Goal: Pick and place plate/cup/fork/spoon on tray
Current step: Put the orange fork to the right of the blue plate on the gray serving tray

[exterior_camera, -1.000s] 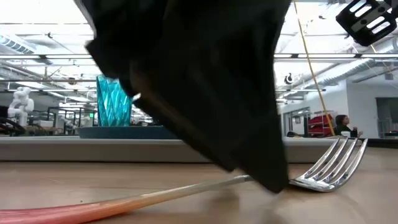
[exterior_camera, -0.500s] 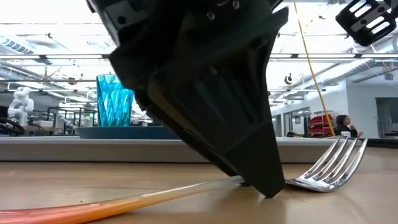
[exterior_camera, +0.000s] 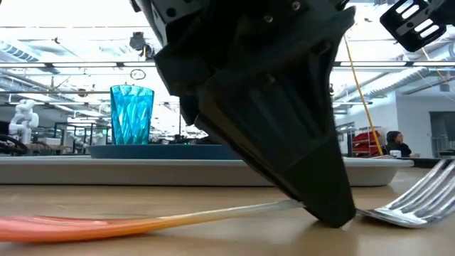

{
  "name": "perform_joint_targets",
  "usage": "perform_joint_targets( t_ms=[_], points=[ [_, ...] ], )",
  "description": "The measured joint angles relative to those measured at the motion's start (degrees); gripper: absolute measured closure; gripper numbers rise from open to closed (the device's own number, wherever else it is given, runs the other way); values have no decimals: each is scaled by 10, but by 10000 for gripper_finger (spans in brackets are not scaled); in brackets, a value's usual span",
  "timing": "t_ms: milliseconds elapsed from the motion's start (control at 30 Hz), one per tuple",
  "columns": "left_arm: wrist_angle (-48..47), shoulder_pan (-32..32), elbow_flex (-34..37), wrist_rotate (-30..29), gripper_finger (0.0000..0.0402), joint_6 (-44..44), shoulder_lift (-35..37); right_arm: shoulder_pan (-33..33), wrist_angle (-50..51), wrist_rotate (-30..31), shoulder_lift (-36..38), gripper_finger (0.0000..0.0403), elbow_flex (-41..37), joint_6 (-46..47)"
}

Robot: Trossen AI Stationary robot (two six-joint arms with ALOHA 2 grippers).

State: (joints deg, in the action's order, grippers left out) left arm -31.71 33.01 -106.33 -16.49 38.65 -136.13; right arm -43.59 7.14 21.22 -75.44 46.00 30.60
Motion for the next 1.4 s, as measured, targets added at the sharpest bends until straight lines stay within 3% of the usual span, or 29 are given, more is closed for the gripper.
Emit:
perform_joint_targets(
  t_ms=[367,767,1067,1400],
  points=[
    [-32,0,-21,-8,389,11,9,0,0,46,0,399,0,5],
    [-54,1,-22,-32,387,-12,41,-7,0,50,26,399,0,23],
    [-61,0,-22,-51,385,-37,58,-71,13,185,76,399,0,32],
    [-82,-18,-22,-110,385,-56,90,-102,14,241,79,399,0,4]
  ],
)
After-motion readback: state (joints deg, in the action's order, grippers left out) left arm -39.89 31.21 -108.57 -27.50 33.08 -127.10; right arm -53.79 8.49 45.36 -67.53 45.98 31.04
